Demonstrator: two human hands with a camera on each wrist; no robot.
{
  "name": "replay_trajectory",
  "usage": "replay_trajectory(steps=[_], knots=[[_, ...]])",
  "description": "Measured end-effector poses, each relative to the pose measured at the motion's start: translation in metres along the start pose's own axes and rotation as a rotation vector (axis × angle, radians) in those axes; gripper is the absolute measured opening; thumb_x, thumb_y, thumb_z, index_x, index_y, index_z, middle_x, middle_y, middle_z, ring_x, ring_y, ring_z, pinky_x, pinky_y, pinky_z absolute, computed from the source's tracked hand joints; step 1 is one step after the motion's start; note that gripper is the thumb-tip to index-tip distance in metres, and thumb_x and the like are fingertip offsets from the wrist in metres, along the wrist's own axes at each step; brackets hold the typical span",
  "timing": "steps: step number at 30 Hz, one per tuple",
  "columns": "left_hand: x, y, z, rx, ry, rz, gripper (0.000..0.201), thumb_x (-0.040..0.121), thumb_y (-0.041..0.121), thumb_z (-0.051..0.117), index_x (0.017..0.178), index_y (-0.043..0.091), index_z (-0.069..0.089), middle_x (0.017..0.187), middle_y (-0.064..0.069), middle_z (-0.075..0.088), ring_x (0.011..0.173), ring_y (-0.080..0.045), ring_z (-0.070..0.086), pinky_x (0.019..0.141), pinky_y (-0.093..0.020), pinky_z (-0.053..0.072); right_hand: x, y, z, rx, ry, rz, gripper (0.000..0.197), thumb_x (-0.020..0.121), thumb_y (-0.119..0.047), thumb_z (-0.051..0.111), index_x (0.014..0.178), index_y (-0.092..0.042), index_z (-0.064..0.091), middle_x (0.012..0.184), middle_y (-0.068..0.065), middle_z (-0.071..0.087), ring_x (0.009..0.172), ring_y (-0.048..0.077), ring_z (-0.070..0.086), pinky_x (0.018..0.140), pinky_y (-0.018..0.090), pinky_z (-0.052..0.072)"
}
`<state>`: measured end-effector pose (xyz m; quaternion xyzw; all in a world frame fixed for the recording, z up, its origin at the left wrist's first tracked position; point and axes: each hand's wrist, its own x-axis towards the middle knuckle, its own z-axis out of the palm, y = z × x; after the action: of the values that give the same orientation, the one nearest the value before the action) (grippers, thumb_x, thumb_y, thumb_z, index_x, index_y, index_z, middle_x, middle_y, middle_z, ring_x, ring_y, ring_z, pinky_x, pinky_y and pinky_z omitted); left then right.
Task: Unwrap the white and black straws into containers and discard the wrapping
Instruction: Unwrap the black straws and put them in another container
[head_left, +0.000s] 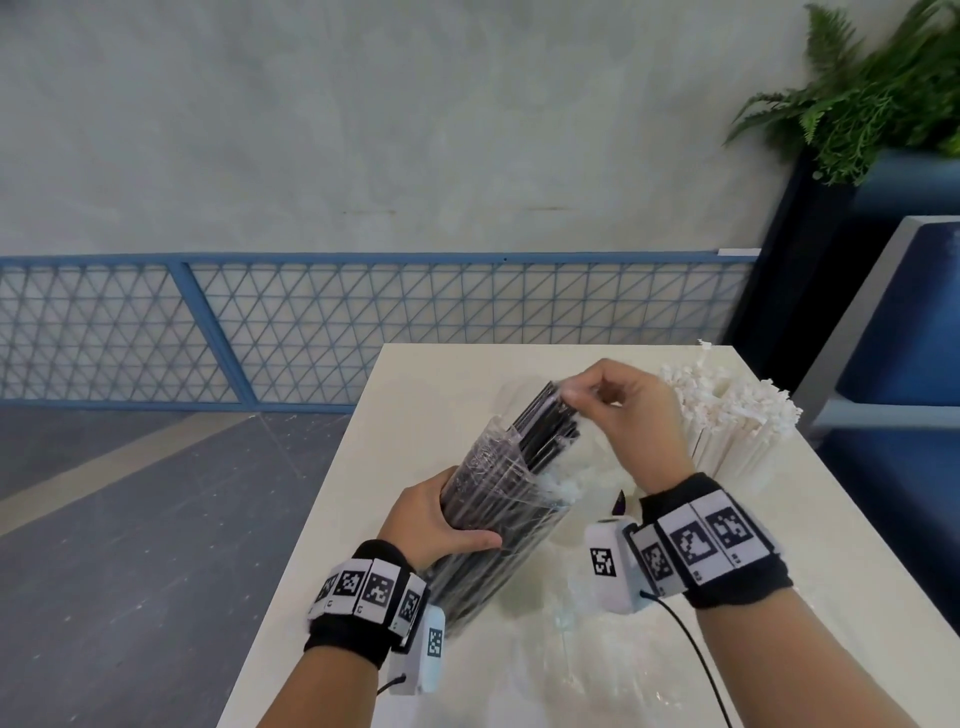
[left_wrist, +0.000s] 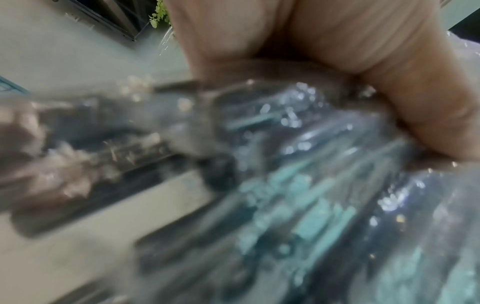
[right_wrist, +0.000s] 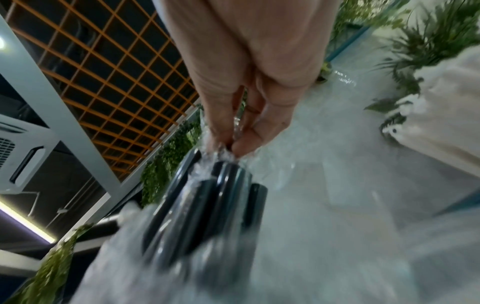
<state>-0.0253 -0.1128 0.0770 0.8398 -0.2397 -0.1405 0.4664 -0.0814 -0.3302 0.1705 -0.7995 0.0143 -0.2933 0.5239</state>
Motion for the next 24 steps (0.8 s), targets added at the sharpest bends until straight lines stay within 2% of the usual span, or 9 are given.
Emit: replay_trajectory(steps=[3,5,7,8,10,12,17,20,24], knots=[[0.000,-0.004,0.000,-0.019,0.013,-0.014,0.059,0.052,0.039,0.088,0.102,0.040,0.057,0.100,0.015,0.070,0.094,0.003,0.064,0.086,-0.021,0.051,0.006,-0.005,-0.005,0.020,0.064,-0.023,0.015,0.081,-0.007,0.068,0.075,-0.021,0.067,0.081,-0.002,0.071,0.072,0.012,0.064,0.070,0.022,0.053],[-0.001,-0.006,-0.001,-0.033,0.046,-0.027,0.055,0.053,0.034,0.089,0.097,0.042,0.056,0.095,0.017,0.070,0.091,0.007,0.064,0.082,-0.015,0.050,-0.001,-0.005,0.001,0.070,0.140,0.011,0.009,0.082,-0.011,0.067,0.088,-0.019,0.065,0.092,0.002,0.069,0.080,0.015,0.064,0.073,0.021,0.052],[-0.002,-0.007,-0.002,-0.057,0.091,-0.039,0.051,0.055,0.028,0.089,0.092,0.041,0.057,0.083,0.023,0.070,0.084,0.011,0.064,0.074,-0.008,0.047,-0.016,-0.001,0.012,0.138,0.219,0.081,0.029,0.080,-0.021,0.069,0.105,-0.016,0.056,0.107,0.004,0.059,0.091,0.012,0.061,0.076,0.021,0.053],[-0.002,-0.007,-0.002,-0.072,0.109,-0.040,0.050,0.054,0.026,0.089,0.090,0.040,0.057,0.079,0.026,0.069,0.082,0.012,0.064,0.071,-0.006,0.046,-0.026,0.000,0.019,0.180,0.221,0.136,0.041,0.076,-0.029,0.071,0.109,-0.015,0.051,0.110,0.003,0.056,0.095,0.012,0.060,0.079,0.025,0.054],[-0.002,-0.005,-0.002,-0.083,0.116,-0.022,0.052,0.053,0.026,0.090,0.092,0.040,0.058,0.081,0.028,0.069,0.085,0.011,0.064,0.071,-0.006,0.047,-0.043,0.000,0.033,0.257,0.144,0.262,0.060,0.065,-0.044,0.071,0.113,-0.015,0.048,0.110,0.001,0.058,0.100,0.011,0.060,0.088,0.033,0.054],[-0.003,-0.001,0.000,-0.074,0.083,0.014,0.056,0.052,0.028,0.090,0.096,0.043,0.057,0.087,0.030,0.068,0.091,0.010,0.063,0.076,-0.007,0.048,-0.048,0.003,0.044,0.285,0.055,0.338,0.068,0.059,-0.049,0.075,0.113,-0.015,0.050,0.108,-0.001,0.065,0.101,0.010,0.063,0.092,0.036,0.052],[-0.003,0.003,0.005,-0.068,0.068,0.043,0.059,0.051,0.031,0.090,0.097,0.046,0.055,0.093,0.025,0.068,0.094,0.010,0.062,0.080,-0.009,0.048,-0.031,0.004,0.056,0.470,0.093,0.468,0.063,0.060,-0.030,0.085,0.110,-0.005,0.058,0.104,0.011,0.069,0.098,0.023,0.066,0.086,0.038,0.054],[-0.002,0.002,0.005,-0.066,0.085,0.036,0.060,0.049,0.033,0.091,0.096,0.046,0.055,0.094,0.024,0.068,0.092,0.011,0.062,0.079,-0.008,0.048,-0.025,-0.001,0.060,0.571,0.155,0.516,0.035,0.070,-0.008,0.077,0.100,0.003,0.063,0.083,0.008,0.069,0.074,0.018,0.067,0.069,0.030,0.055],[0.000,-0.001,0.005,-0.072,0.094,0.010,0.059,0.050,0.031,0.091,0.094,0.047,0.054,0.093,0.024,0.066,0.091,0.015,0.060,0.074,-0.002,0.045,-0.018,-0.005,0.060,0.734,0.230,0.534,0.034,0.073,-0.004,0.074,0.104,0.005,0.061,0.081,0.007,0.064,0.072,0.017,0.063,0.065,0.030,0.054]])
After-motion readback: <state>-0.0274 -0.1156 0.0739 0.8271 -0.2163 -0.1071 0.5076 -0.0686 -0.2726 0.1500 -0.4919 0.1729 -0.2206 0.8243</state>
